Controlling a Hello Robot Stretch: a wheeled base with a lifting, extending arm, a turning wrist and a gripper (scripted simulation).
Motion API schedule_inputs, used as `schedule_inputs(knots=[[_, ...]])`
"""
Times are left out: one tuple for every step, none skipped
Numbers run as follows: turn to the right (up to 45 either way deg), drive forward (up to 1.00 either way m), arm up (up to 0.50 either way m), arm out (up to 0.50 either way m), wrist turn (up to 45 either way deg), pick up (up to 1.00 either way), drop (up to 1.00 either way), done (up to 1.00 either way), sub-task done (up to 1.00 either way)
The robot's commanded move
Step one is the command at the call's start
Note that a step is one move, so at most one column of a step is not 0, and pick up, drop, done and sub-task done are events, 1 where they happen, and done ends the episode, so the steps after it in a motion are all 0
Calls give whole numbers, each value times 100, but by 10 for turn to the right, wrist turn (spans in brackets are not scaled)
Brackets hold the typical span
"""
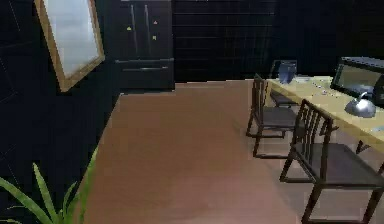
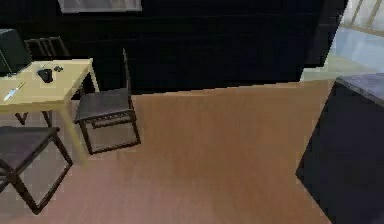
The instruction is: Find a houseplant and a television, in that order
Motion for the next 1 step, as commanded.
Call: schedule_inputs(knots=[[450,0,0,0,0,0,0,0,0]])
